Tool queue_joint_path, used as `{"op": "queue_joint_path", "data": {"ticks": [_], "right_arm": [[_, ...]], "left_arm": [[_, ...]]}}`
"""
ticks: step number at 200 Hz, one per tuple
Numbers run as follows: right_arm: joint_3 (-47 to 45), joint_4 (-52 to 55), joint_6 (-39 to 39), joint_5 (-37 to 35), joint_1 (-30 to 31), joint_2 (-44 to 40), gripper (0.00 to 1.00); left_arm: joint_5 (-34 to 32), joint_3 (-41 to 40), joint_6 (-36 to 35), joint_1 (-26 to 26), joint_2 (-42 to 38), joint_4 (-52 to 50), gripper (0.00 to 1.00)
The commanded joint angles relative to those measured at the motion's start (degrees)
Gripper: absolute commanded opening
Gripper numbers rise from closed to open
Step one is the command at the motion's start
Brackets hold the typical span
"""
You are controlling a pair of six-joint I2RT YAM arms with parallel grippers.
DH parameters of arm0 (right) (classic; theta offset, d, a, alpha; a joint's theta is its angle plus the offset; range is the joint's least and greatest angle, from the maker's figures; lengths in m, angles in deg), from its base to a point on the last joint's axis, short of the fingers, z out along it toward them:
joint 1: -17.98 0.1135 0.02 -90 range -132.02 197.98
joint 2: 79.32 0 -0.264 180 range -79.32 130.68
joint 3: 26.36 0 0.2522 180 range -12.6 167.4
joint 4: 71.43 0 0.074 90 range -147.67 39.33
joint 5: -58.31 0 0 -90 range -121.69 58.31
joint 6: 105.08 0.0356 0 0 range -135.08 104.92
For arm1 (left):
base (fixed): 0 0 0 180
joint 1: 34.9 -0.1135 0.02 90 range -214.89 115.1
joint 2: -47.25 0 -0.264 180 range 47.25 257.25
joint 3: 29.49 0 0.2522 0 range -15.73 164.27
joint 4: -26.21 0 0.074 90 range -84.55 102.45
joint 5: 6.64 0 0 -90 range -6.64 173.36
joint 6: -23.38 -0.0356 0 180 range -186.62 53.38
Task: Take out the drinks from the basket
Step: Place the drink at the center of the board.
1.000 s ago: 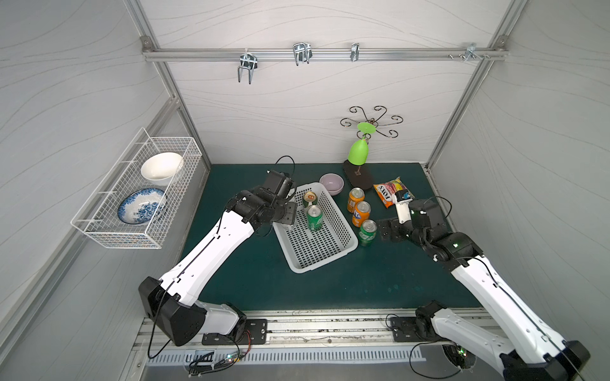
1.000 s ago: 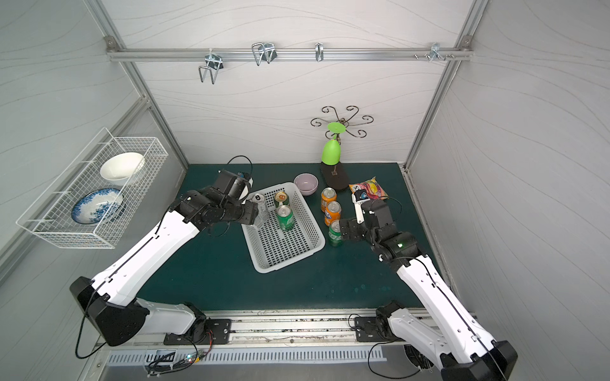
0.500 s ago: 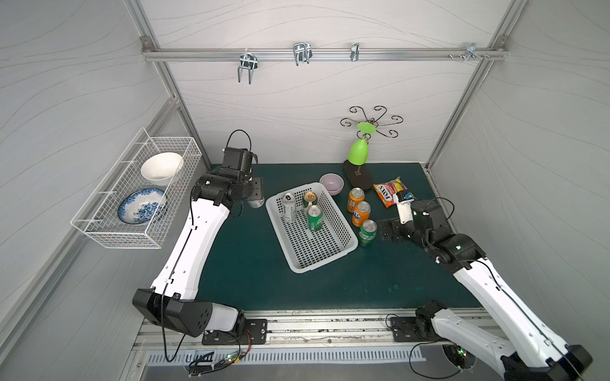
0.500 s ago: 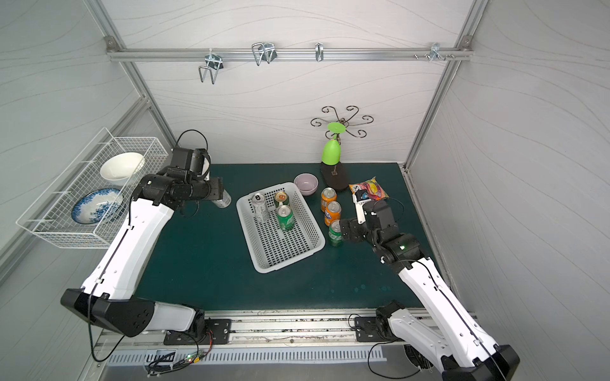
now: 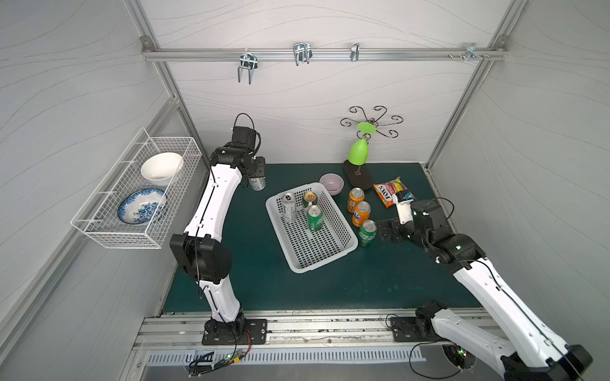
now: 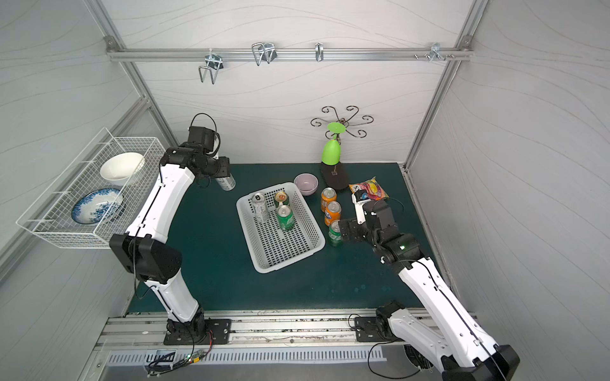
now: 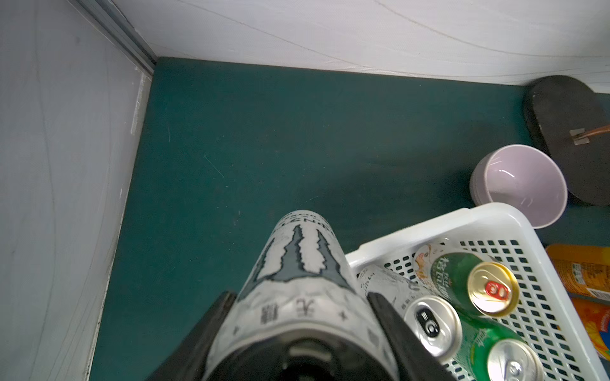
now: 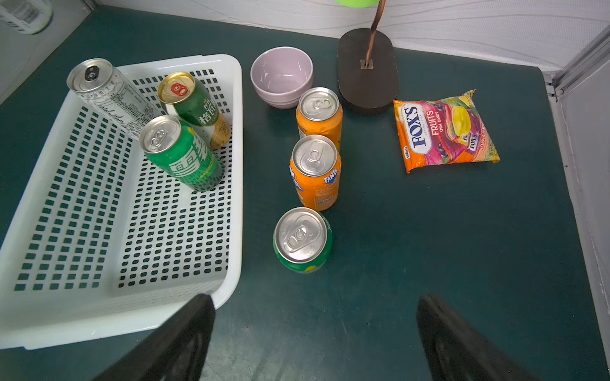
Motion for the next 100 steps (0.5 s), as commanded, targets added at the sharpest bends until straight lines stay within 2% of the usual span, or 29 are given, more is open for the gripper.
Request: {"op": "queue_joint_path", "data": {"ticks": [1, 54, 100], "right_arm": [[0.1, 0.9, 0.5, 0.9, -0.3, -0.6, 0.99], [-0.1, 1.4, 0.3, 1.6, -0.3, -0.3, 0.99], [-0.6, 1.6, -0.1, 1.1, -0.3, -0.1, 0.99]], "left_arm": [[1.0, 6.4, -1.6, -1.4, 4.0, 4.0, 0.38], [1.6, 16.2, -2.2, -2.3, 16.2, 1.4, 0.39], [3.3, 17.1, -2.2, -2.5, 21.1, 1.6, 0.39]]}}
